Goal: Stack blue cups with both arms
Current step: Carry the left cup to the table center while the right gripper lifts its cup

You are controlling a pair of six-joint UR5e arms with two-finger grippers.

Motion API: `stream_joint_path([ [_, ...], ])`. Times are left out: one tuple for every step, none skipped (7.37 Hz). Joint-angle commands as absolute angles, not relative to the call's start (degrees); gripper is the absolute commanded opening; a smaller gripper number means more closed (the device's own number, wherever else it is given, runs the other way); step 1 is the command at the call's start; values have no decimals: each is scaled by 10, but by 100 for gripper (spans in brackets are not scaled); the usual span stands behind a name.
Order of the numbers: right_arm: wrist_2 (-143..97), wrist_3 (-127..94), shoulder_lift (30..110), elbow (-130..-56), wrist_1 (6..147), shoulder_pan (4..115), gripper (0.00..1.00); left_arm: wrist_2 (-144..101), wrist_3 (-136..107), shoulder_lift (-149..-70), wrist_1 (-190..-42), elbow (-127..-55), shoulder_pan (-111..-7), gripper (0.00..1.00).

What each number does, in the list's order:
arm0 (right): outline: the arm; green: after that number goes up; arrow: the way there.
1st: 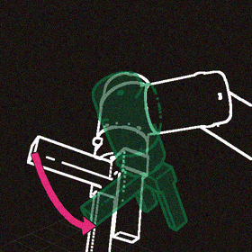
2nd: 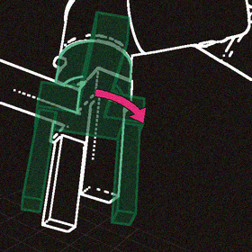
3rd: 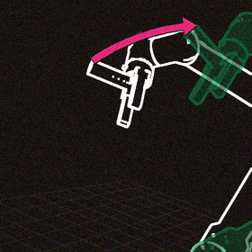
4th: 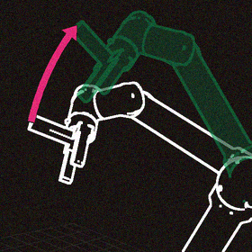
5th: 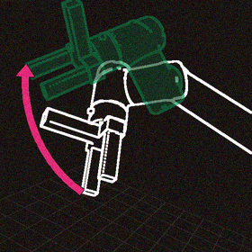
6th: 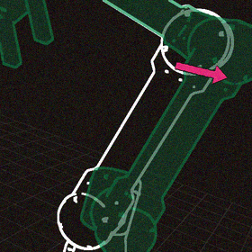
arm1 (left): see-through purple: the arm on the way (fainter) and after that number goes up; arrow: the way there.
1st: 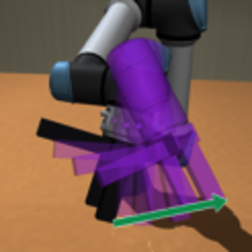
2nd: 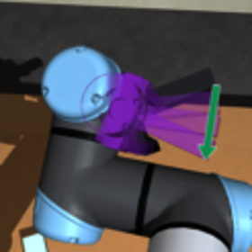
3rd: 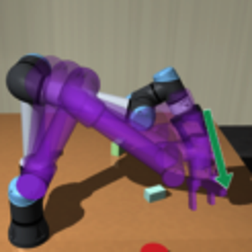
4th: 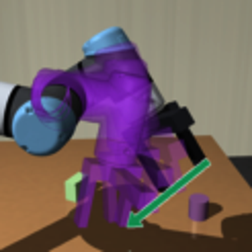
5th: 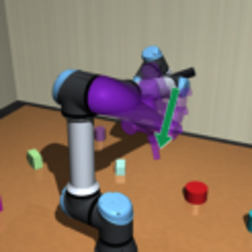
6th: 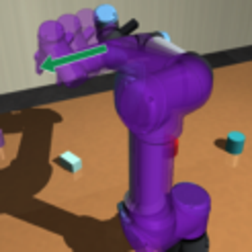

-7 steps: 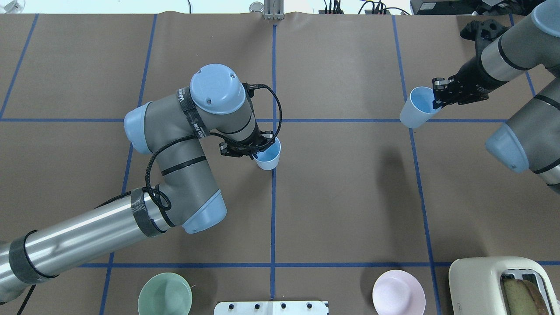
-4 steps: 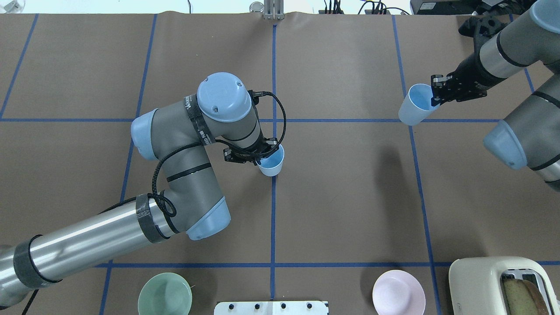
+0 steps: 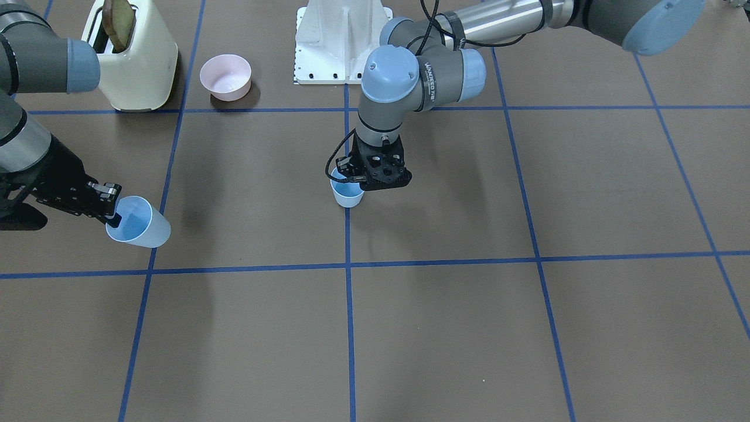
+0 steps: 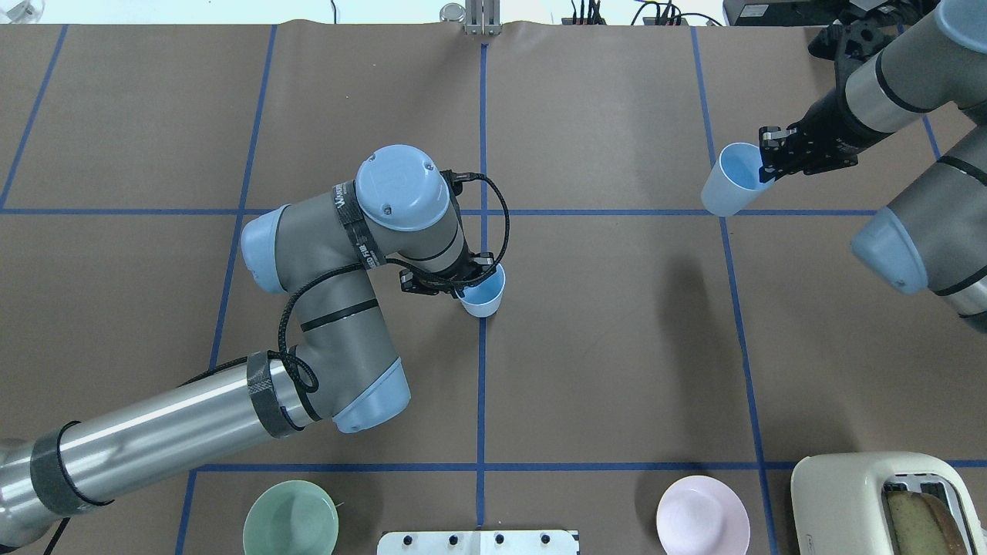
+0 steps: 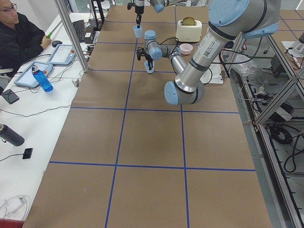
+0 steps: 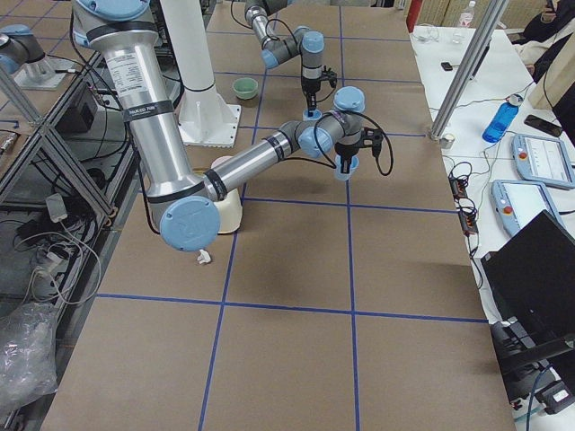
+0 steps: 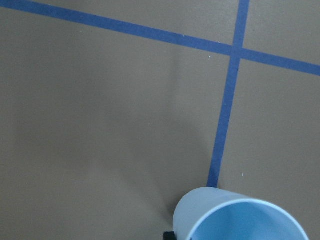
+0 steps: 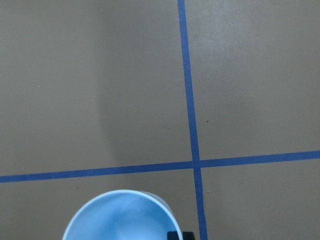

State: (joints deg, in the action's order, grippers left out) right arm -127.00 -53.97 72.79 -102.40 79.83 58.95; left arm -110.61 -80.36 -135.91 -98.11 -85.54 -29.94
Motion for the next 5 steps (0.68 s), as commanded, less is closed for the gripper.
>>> stream_joint_path([
  [-1270, -540, 726, -1024, 799, 591, 0, -1098, -802, -1352, -1018, -852, -298, 57],
  [-1271, -540, 727, -1024, 799, 595, 0, -1091, -802, -1351, -1020, -852, -298, 78],
  [-1275, -540, 726, -1024, 800, 599, 0, -1091, -800, -1351, -1020, -855, -298, 97],
  [-1278, -541, 724, -1024, 802, 600, 0, -1094, -793, -1351, -1020, -860, -300, 97],
  [-1278, -541, 703, -1025, 828, 600, 0, -1099, -766, -1347, -1010, -890, -314, 97],
])
